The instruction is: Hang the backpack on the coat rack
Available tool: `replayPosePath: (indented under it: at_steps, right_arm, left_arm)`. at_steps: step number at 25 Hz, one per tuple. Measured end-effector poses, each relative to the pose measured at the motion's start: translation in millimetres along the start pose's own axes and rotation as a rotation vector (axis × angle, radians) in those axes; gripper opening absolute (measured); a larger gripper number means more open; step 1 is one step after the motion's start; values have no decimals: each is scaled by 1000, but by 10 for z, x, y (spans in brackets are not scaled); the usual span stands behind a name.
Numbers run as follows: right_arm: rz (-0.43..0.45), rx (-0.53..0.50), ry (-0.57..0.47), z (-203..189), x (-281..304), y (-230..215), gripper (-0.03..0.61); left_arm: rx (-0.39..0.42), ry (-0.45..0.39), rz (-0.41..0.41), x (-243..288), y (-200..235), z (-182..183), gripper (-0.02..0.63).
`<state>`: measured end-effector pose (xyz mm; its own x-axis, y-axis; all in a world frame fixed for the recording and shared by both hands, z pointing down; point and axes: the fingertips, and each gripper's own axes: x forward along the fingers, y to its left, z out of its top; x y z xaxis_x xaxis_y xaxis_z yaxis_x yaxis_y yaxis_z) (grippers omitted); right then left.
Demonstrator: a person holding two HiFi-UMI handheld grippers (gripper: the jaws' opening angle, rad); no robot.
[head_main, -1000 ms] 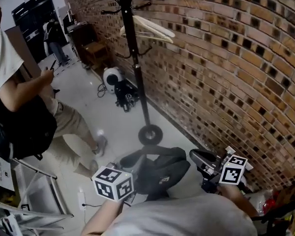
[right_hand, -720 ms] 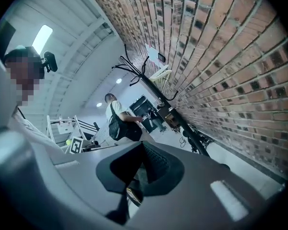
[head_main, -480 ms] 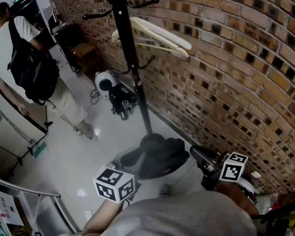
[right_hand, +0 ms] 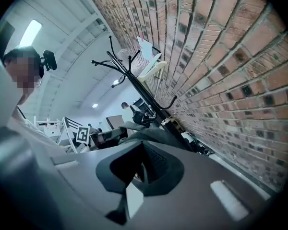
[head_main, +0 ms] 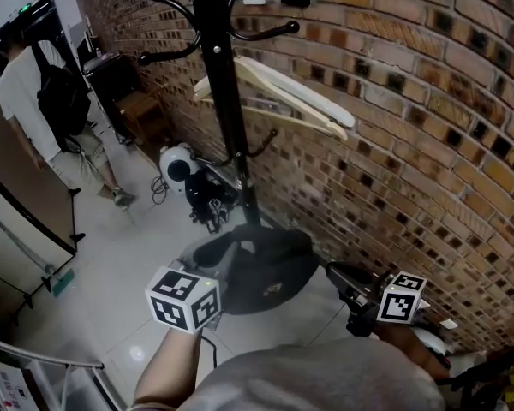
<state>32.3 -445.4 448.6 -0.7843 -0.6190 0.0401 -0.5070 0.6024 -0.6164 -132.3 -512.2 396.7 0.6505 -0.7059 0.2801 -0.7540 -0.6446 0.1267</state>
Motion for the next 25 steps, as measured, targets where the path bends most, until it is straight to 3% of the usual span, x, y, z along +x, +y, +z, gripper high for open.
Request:
replayPosePath:
  at_steps: [9,18,25]
  right_arm:
    - [-30,1,-3,94,105,-189,-2]
    - [-46,17,8,68,93,-305,-2]
    - [-57,49,31,-41,93,-387,-2]
  left_arm:
    - [-15,-18,26,419,492,256,35]
    - [-122,45,33,829,899,-72,35]
    - [-101,79,50,1034,1043,-302,46]
